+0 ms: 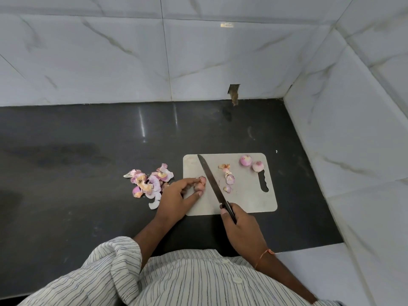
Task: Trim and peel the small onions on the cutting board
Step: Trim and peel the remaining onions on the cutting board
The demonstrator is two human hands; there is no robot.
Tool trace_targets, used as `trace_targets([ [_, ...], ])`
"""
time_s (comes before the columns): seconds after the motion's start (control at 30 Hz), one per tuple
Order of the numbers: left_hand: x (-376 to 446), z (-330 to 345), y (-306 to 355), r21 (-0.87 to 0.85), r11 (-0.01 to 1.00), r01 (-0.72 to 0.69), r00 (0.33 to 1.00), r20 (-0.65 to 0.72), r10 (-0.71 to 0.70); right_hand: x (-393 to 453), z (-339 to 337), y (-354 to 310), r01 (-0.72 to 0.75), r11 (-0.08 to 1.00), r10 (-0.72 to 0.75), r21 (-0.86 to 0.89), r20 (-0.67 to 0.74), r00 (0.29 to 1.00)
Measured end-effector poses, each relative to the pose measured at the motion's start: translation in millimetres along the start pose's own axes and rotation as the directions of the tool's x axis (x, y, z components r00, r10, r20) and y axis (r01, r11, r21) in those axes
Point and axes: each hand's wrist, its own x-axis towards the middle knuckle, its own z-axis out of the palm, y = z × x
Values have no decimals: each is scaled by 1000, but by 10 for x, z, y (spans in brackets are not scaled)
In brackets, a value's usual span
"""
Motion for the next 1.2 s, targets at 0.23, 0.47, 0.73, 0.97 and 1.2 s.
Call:
trace_targets([
  [0.23,24,43,31,-19,998,56,998,-30,-57,-58,54,12,39,996,-36,-81,41,999],
  [0.47,102,49,62,-54,984,169,985,-16,-171,17,7,130,33,978,-33,-208,2,999],
  [0.73,145,40,116,18,984,179,984,-13,-179,47,-76,172,132,936,-132,-327,21,991],
  [0.97,158,56,132,46,981,189,982,-20,-188,122,-68,193,103,895,-82,-435,68,994],
  [1.2,171,40,197,141,980,140,990,-3,-141,180,-41,227,67,875,-29,-479,86,996],
])
